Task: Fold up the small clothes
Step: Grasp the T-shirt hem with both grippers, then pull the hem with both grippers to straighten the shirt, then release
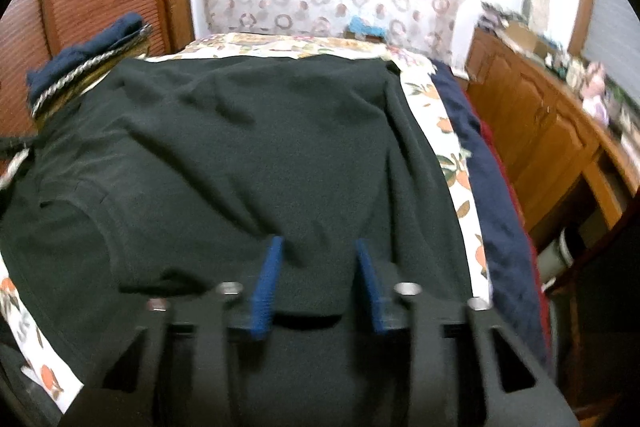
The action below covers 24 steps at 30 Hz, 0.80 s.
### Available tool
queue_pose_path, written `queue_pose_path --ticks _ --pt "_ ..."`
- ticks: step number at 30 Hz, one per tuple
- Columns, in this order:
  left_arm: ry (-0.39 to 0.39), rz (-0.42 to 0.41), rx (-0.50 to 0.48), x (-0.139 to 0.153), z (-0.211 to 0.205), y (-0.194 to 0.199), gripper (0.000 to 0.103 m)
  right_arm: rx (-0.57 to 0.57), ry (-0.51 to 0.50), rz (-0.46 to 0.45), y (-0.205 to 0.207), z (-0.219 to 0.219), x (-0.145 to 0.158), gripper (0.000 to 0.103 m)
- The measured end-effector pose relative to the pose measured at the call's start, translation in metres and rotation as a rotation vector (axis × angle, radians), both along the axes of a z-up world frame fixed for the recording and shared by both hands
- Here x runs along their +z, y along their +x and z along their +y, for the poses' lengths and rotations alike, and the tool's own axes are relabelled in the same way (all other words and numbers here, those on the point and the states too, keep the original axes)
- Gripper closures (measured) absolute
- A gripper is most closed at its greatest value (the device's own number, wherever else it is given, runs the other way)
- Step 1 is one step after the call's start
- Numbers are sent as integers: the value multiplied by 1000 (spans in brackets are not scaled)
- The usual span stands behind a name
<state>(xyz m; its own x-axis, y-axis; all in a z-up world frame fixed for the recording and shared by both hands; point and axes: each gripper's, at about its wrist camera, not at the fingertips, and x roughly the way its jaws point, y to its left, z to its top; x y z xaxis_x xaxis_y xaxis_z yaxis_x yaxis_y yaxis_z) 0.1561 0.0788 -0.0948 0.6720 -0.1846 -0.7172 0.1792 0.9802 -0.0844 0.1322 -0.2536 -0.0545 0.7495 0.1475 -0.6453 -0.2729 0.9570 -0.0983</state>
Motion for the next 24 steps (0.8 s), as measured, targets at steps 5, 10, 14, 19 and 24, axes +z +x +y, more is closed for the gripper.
queue_pose_path --ticks 5,10,14,19,24 --pt "-60 -67 -18 21 1 -16 93 27 -5 -43 -8 4 8 98" --pt "-119 -135 -22 47 3 -32 94 27 102 -81 -18 -16 32 100" --pt "-139 -171 -30 66 2 -44 94 41 159 -106 -35 -27 49 101" --pt "-166 -186 -43 75 4 -72 94 51 204 -139 -63 -43 62 101" --pt "-137 -154 -57 65 1 -93 94 37 186 -159 -86 -59 67 101"
